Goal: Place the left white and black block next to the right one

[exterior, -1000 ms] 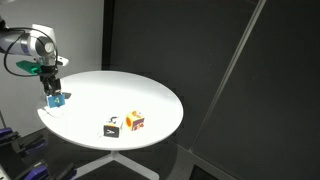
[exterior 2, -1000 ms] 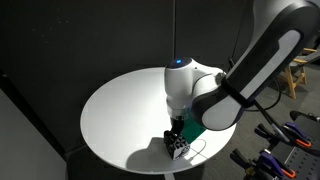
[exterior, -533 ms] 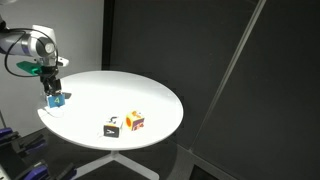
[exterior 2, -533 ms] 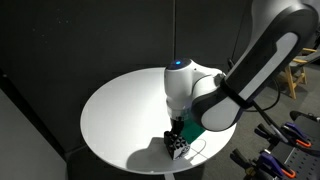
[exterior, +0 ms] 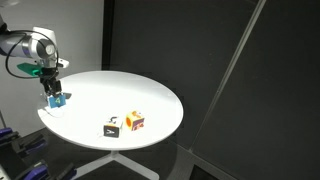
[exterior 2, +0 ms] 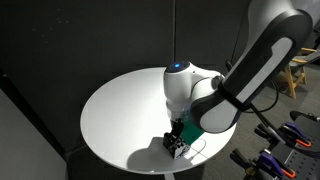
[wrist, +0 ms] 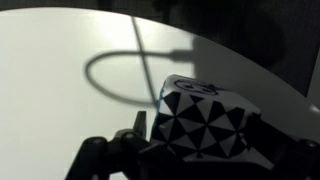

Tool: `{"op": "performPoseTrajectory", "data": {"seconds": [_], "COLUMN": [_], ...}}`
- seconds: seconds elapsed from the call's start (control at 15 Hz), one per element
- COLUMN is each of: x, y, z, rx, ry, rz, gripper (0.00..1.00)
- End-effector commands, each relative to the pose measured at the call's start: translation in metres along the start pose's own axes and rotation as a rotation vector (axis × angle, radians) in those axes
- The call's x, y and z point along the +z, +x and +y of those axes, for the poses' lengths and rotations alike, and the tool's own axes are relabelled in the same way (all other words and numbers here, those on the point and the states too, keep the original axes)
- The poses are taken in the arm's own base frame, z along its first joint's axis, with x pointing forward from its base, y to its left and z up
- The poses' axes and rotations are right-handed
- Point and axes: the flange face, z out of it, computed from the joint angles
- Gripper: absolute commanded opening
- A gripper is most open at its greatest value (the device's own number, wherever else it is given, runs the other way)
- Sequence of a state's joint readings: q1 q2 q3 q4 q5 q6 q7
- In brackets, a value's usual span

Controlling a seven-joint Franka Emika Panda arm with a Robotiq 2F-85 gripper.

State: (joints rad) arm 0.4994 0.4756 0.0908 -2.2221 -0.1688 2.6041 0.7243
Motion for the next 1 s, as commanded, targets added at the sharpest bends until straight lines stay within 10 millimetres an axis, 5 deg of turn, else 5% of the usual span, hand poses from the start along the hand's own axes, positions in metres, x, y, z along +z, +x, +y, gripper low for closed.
{"op": "performPoseTrajectory", "data": {"seconds": [0.0, 0.6, 0.93], "x": [0.002, -0.038, -0.06], "y": [0.004, 0.0, -0.004], "z": [0.0, 0.0, 0.001], "rx": [-0.022, -0.049, -0.087], "ry": [-0.009, 0.016, 0.032], "rz": [0.013, 0.037, 0.05], "gripper": [0.73, 0.09, 0.03]}}
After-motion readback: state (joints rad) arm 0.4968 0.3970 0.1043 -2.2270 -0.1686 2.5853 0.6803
